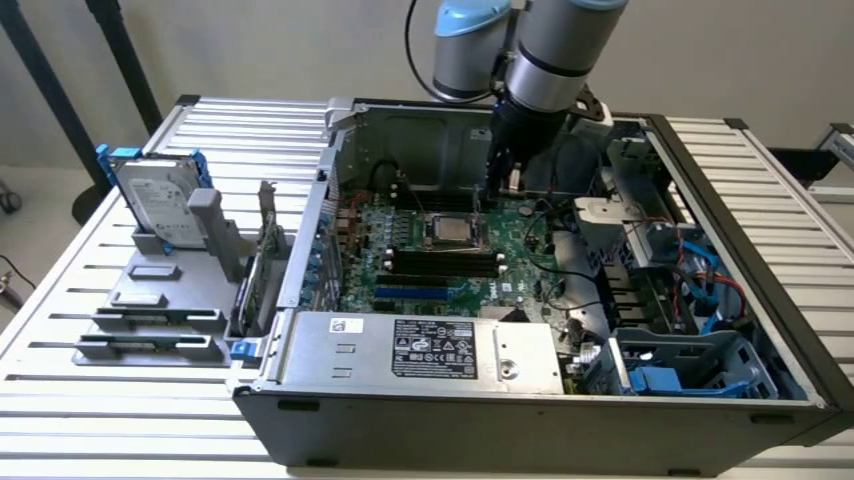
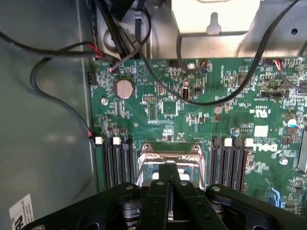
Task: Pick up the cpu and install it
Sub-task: 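Close the cpu cover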
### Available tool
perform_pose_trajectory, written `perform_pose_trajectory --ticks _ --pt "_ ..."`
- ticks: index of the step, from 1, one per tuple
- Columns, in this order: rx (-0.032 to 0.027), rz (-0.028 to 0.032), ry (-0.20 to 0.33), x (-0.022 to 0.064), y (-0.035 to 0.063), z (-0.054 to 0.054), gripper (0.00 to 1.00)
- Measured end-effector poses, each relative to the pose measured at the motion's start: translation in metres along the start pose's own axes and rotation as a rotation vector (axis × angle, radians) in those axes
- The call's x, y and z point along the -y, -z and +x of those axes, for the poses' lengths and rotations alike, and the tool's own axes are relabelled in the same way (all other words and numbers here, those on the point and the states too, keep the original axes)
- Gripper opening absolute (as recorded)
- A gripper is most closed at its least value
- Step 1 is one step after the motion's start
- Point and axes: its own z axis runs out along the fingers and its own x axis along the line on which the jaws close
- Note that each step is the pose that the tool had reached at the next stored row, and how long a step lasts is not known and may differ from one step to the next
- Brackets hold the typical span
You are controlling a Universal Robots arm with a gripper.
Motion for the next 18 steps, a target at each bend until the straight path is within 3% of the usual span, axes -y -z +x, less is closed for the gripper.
perform_pose_trajectory --ticks 9,18 --pt "0.0010 0.0204 -0.002 0.0188 -0.0030 -0.001 0.11" --pt "0.0009 0.0227 -0.003 0.0551 -0.0153 -0.004 0.11"
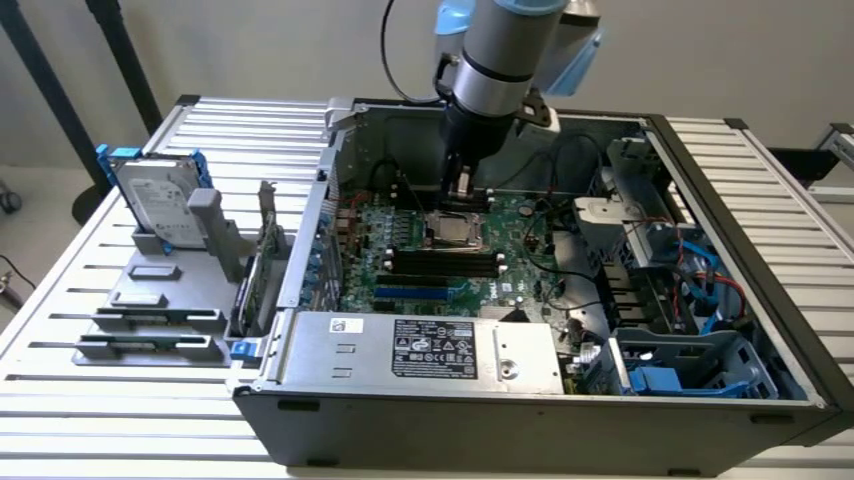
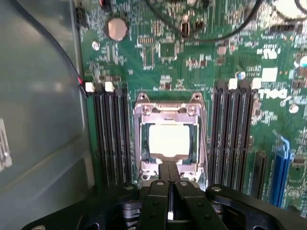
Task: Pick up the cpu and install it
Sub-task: 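Close the cpu cover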
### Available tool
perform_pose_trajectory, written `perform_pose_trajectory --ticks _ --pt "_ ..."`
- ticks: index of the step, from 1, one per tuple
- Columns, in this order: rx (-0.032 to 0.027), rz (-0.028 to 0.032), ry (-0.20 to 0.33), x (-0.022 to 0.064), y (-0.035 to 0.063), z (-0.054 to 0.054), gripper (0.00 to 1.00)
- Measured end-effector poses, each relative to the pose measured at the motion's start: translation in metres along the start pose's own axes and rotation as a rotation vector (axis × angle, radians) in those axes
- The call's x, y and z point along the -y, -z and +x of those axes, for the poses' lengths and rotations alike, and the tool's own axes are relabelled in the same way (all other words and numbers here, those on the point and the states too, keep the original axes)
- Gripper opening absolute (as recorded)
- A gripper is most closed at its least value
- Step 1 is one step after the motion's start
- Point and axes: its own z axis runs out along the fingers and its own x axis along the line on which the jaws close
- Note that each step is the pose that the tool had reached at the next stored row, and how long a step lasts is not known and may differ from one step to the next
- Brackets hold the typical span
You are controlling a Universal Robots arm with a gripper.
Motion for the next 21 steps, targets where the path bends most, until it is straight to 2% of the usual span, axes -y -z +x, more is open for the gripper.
perform_pose_trajectory --ticks 2,4,5,8,10,13,21 --pt "0.0001 0.0023 0.000 0.0058 -0.0023 0.000 0.11" --pt "-0.0006 0.0101 -0.001 0.0076 -0.0033 -0.001 0.11" --pt "-0.0014 0.0173 -0.002 0.0077 -0.0034 -0.001 0.11" --pt "-0.0046 0.0470 -0.005 0.0077 -0.0037 -0.001 0.11" --pt "-0.0070 0.0583 -0.006 0.0075 -0.0045 -0.001 0.11" --pt "-0.0086 0.0633 -0.006 0.0061 -0.0081 -0.003 0.11" --pt "-0.0137 0.0646 -0.005 -0.0014 -0.0198 -0.005 0.11"
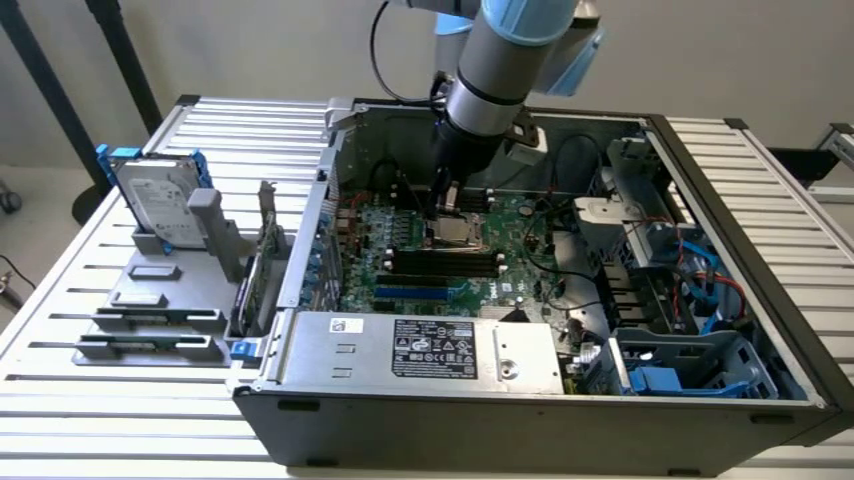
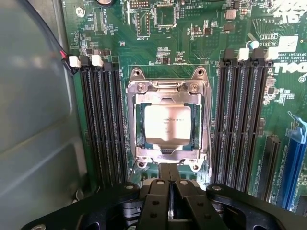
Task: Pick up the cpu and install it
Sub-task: 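Close the cpu cover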
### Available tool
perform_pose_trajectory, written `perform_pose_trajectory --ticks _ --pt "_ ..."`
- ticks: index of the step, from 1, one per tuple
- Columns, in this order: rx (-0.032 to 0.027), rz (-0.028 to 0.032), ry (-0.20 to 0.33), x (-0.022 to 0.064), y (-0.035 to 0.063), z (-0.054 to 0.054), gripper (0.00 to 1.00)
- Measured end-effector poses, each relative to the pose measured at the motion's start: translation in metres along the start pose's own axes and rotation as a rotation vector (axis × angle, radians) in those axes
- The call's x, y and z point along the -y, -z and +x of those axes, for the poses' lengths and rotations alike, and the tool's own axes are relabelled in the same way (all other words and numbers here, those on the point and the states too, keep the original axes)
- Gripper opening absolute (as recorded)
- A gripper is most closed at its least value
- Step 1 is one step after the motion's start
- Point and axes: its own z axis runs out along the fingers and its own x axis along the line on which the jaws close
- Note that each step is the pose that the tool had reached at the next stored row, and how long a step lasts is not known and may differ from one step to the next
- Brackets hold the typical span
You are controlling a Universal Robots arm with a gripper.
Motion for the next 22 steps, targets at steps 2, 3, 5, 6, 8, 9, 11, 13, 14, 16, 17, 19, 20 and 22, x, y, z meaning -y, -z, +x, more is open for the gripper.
perform_pose_trajectory --ticks 2,3,5,6,8,9,11,13,14,16,17,19,20,22 --pt "-0.0003 0.0005 0.000 -0.0007 -0.0028 0.000 0.11" --pt "-0.0004 0.0007 0.000 -0.0010 -0.0042 -0.001 0.11" --pt "-0.0008 0.0017 0.000 -0.0016 -0.0068 -0.001 0.11" --pt "-0.0008 0.0026 0.000 -0.0018 -0.0078 -0.001 0.11" --pt "-0.0010 0.0042 0.000 -0.0023 -0.0100 -0.001 0.11" --pt "-0.0010 0.0050 0.000 -0.0026 -0.0112 -0.001 0.11" --pt "-0.0011 0.0064 -0.001 -0.0031 -0.0137 -0.001 0.11" --pt "-0.0011 0.0080 -0.001 -0.0036 -0.0159 -0.001 0.11" --pt "-0.0011 0.0089 -0.001 -0.0038 -0.0171 -0.001 0.11" --pt "-0.0013 0.0108 -0.001 -0.0043 -0.0191 -0.001 0.11" --pt "-0.0013 0.0127 -0.001 -0.0045 -0.0197 -0.001 0.11" --pt "-0.0028 0.0173 -0.002 -0.0045 -0.0199 -0.001 0.11" --pt "-0.0048 0.0195 -0.002 -0.0044 -0.0196 -0.001 0.11" --pt "-0.0093 0.0245 -0.003 -0.0039 -0.0173 -0.001 0.11"
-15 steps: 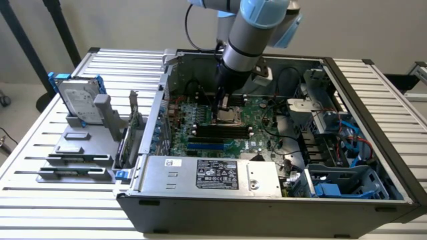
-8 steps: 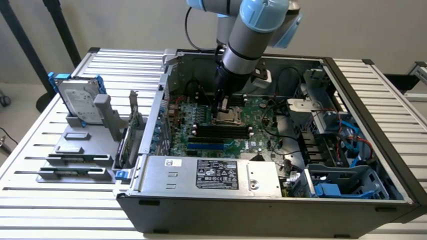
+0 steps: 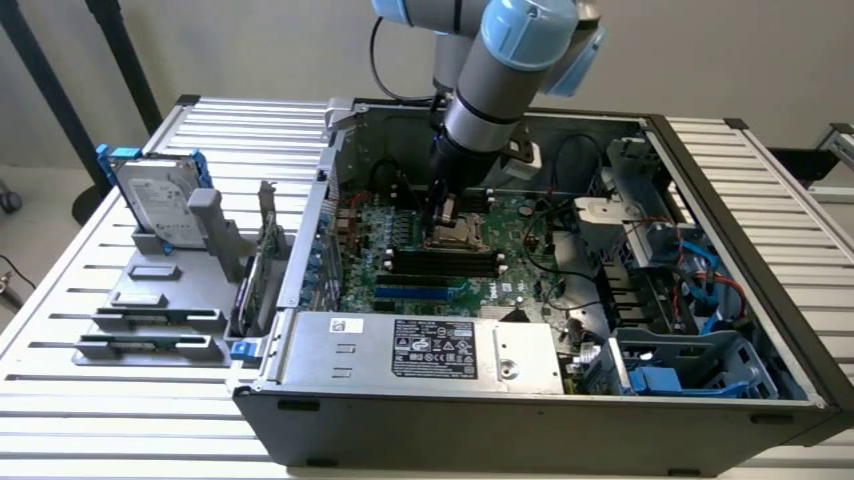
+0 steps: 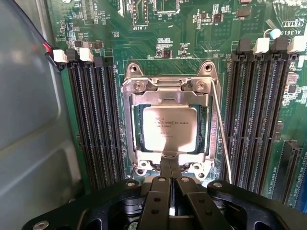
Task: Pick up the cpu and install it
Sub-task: 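Close the cpu cover, then install the first cpu locking lever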
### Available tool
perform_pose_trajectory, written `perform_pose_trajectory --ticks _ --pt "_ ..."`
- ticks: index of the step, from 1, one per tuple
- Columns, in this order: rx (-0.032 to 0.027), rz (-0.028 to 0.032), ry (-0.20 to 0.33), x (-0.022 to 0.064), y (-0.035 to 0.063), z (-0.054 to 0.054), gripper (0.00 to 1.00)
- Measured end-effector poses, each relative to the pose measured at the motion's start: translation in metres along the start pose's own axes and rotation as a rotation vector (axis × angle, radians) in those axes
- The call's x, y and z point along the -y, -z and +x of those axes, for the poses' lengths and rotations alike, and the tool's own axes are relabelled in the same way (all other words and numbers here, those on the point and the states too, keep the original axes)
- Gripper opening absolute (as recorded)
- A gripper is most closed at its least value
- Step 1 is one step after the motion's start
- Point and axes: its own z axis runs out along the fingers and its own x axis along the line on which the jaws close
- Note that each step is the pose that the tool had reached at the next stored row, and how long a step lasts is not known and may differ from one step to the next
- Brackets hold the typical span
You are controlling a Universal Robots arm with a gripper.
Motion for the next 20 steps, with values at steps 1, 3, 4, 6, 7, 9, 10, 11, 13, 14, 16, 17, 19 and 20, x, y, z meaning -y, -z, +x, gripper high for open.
perform_pose_trajectory --ticks 1,3,4,6,7,9,10,11,13,14,16,17,19,20 --pt "-0.0014 0.0021 -0.001 0.0004 0.0016 0.000 0.11" --pt "-0.0055 0.0058 -0.002 0.0022 0.0045 0.000 0.11" --pt "-0.0095 0.0081 -0.002 0.0034 0.0052 0.000 0.11" --pt "-0.0184 0.0126 -0.002 0.0062 0.0062 0.000 0.11" --pt "-0.0224 0.0149 -0.002 0.0078 0.0066 0.000 0.11" --pt "-0.0306 0.0190 -0.001 0.0110 0.0073 -0.001 0.11" --pt "-0.0344 0.0209 -0.001 0.0126 0.0076 -0.001 0.11" --pt "-0.0377 0.0228 0.000 0.0144 0.0079 -0.001 0.11" --pt "-0.0412 0.0262 0.000 0.0181 0.0078 -0.001 0.11" --pt "-0.0420 0.0273 0.000 0.0200 0.0073 -0.001 0.11" --pt "-0.0418 0.0275 0.000 0.0213 0.0071 -0.001 0.11" --pt "-0.0418 0.0275 0.000 0.0213 0.0071 -0.001 0.11" --pt "-0.0418 0.0276 0.000 0.0214 0.0071 -0.001 0.11" --pt "-0.0417 0.0275 0.000 0.0213 0.0071 -0.001 0.11"
